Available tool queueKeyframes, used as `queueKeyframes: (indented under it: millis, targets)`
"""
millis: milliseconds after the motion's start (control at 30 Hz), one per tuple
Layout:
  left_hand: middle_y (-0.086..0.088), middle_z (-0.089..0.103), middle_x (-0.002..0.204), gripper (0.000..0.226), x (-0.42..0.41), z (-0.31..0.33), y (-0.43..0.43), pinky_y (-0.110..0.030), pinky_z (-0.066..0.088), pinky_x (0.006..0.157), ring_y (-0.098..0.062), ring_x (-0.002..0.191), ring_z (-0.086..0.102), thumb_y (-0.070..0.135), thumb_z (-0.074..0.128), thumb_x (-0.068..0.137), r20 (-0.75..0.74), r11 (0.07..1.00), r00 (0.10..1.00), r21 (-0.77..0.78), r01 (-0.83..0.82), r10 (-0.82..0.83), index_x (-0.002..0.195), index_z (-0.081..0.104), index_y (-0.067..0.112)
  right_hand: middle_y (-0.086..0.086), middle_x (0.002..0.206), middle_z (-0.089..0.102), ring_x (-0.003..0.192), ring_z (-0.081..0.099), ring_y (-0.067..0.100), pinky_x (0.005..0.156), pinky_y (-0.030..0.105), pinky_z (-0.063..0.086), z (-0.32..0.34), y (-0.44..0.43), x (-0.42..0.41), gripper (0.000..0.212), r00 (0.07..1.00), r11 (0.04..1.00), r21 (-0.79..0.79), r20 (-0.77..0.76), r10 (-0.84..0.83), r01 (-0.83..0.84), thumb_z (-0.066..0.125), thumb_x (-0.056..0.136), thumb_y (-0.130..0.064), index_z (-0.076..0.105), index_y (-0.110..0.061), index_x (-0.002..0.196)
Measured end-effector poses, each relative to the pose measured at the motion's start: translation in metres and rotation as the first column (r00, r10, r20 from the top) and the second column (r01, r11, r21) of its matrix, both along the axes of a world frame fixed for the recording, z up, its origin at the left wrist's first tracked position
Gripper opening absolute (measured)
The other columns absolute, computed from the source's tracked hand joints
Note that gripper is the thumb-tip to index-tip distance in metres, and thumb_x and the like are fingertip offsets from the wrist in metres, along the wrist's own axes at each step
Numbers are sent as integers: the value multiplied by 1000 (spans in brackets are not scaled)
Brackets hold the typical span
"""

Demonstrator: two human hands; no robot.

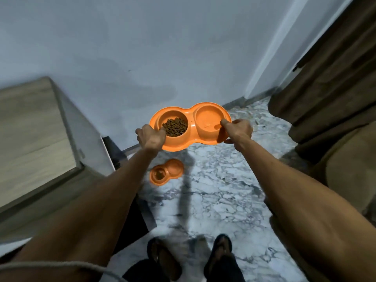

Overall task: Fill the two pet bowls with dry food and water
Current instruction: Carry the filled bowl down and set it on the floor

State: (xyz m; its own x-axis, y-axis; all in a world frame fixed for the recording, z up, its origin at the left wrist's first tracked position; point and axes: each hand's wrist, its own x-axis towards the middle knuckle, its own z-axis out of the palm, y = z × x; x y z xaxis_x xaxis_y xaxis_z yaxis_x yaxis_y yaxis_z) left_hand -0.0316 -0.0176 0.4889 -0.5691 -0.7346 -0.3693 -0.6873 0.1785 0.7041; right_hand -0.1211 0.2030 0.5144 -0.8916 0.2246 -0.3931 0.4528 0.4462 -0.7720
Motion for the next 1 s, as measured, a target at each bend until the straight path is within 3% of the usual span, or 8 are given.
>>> queueKeyframes:
  millis: [100,233,433,600,700,767,833,1000]
  targets:
    - [-28,58,117,50,-38,-57,11,-48,50,93,-43,108,58,37,63,86,15,1000,1000,-18,0,0,108,61,-8,11,97,61,77,66,29,61,43,63,-58,9,-43,52,1000,1000,-12,25,15,-15,75,77,-29,63,-1,120]
    - [-29,64,106,56,-89,-158,25,-47,54,83,-42,97,64,43,49,70,78,999,996,0,-36,36,97,65,-4,12,97,64,62,63,19,68,49,62,-160,21,-104,52,997,999,-11,58,50,-49,76,74,-30,63,-4,117]
    - [-26,62,109,56,-156,-339,60,-47,53,87,-41,101,62,44,59,76,138,991,981,13,-137,133,106,63,-3,8,103,67,83,70,27,72,49,62,-350,42,-193,69,991,996,8,102,91,-92,74,59,-45,66,-10,118]
    - [-26,66,101,58,-190,-495,84,-43,50,77,-41,97,63,48,65,73,186,986,969,2,-168,164,100,67,-3,-3,79,62,80,71,29,75,49,61,-498,60,-238,42,980,989,36,145,135,-142,76,60,-41,63,-18,94]
    - [-28,67,98,66,-201,-574,96,-41,48,69,-42,95,65,53,65,69,184,982,965,7,-191,187,99,67,-6,0,83,63,84,71,31,76,49,61,-575,68,-254,60,974,984,58,159,159,-170,74,57,-46,68,-13,106]
    - [-29,66,101,58,-207,-614,105,-38,39,67,-43,100,62,43,70,78,190,979,961,-6,-202,200,101,65,-10,1,83,64,84,71,31,76,49,61,-619,72,-261,58,971,981,56,159,177,-188,72,56,-47,69,-14,104]
    - [-29,65,101,49,-212,-647,111,-34,30,68,-42,103,59,35,70,82,209,972,949,-14,-236,234,97,64,-11,-3,76,62,84,70,32,76,50,60,-655,77,-266,41,967,978,46,166,192,-202,71,56,-47,65,-20,86]
    - [-33,63,102,47,-222,-705,120,-37,33,66,-45,106,56,31,70,83,227,963,939,22,-269,257,95,62,-14,-5,68,55,82,68,33,75,52,60,-712,83,-272,25,969,977,71,162,188,-201,75,67,-37,52,-27,65]
